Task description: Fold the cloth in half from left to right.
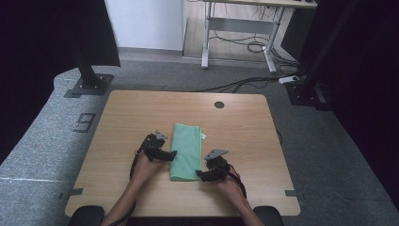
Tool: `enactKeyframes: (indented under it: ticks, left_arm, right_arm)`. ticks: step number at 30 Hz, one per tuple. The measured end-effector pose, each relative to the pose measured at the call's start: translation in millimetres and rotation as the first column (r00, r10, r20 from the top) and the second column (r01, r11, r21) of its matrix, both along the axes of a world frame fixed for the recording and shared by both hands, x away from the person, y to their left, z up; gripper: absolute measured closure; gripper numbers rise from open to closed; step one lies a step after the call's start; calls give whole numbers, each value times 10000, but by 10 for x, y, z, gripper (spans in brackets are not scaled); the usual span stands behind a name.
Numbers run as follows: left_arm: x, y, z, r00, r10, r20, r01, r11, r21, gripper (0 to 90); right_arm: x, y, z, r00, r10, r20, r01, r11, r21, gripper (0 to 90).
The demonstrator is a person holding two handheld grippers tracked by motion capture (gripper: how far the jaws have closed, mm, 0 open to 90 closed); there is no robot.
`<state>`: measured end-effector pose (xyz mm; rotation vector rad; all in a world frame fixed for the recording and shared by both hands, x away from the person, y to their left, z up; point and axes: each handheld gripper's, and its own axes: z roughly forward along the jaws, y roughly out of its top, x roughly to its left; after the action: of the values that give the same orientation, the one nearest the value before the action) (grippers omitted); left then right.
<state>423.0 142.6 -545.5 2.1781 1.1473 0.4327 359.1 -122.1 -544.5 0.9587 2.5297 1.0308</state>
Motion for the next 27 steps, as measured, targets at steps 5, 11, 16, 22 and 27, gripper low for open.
enactKeyframes:
  ticks: [5,11,16,22,27]
  left_arm:
    - [-64,0,80,9994,-238,239,237,9997,48,57]
    - [-184,95,169,9982,-539,247,546,9982,-265,51]
    - [-308,204,216,9972,-711,242,718,9970,-283,23]
    - [-462,323,234,9961,-846,255,849,9963,-133,15]
    - [-604,461,219,9959,-813,393,811,9967,82,6]
  right_arm:
    - [0,-34,20,10000,-66,-13,67,9997,214,291]
    - [-8,-168,155,9985,-321,448,293,9977,617,247]
    - [16,-271,173,9976,-511,467,489,9977,468,199]
    - [15,-383,194,9967,-581,566,565,9980,287,140]
    - [10,-498,213,9953,-801,546,782,9963,363,115]
